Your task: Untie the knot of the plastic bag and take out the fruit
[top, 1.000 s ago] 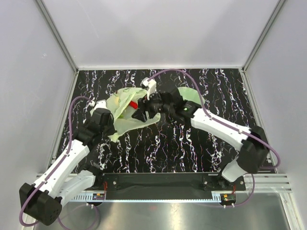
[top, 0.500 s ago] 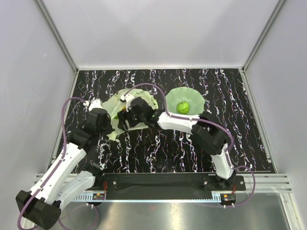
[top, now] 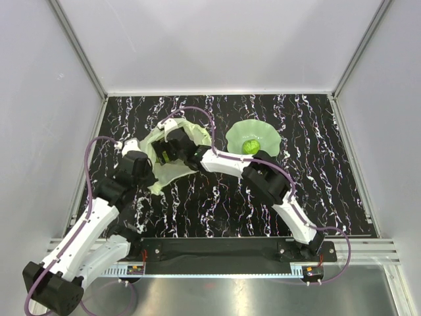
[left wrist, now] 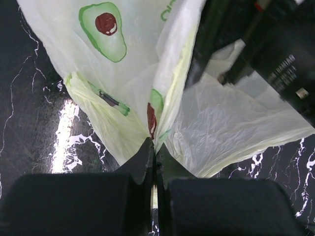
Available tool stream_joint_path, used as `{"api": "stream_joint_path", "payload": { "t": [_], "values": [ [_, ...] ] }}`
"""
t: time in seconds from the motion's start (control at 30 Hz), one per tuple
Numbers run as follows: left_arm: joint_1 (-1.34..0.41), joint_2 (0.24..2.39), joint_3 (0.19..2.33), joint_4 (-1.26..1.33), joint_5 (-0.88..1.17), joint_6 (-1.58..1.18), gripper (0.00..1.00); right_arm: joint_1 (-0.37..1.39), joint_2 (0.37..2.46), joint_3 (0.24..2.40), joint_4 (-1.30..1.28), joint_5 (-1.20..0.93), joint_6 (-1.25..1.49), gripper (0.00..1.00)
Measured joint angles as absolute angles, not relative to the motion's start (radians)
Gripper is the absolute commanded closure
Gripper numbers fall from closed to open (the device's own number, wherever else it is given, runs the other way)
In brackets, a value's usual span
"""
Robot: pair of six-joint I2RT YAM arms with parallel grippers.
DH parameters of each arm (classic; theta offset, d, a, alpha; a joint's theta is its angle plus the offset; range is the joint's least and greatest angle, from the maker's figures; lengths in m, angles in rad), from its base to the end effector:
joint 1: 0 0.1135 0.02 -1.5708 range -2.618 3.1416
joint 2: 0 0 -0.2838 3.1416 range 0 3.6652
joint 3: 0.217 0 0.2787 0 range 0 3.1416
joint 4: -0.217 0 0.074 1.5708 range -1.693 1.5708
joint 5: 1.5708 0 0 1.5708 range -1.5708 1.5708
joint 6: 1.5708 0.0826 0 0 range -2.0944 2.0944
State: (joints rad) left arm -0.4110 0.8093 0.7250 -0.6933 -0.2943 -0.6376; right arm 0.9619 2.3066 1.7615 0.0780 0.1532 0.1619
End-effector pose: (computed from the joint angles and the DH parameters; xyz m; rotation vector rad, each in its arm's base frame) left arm 0.2016 -0.0617 0.2484 -0.4036 2.2788 -0.1879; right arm 0.3611 0.4958 0.1640 -0.7174 1.9486 0.5456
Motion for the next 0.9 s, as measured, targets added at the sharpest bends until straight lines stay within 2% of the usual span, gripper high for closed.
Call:
{"api": "stream_joint_path", "payload": {
  "t": [0.27,0.73,0.8,0.9],
  "values": [
    [-0.41,0.831,0.725,-0.646,-0.259,-0.638,1.0,0.96,2.407,1.922,0.083,0.227,0.096,0.0],
    [-0.403,0.844,0.709,-0.572,-0.22,-0.638,1.0,0.94,2.657,2.254,0.019,0.155,0.171,0.0],
    [-0.403,0.847,0.709,-0.567,-0.213,-0.638,1.0,0.94,2.682,2.286,0.004,0.144,0.187,0.04],
    [-0.401,0.847,0.709,-0.562,-0.209,-0.639,1.0,0.939,2.714,2.332,-0.017,0.13,0.218,0.19]
  ]
}}
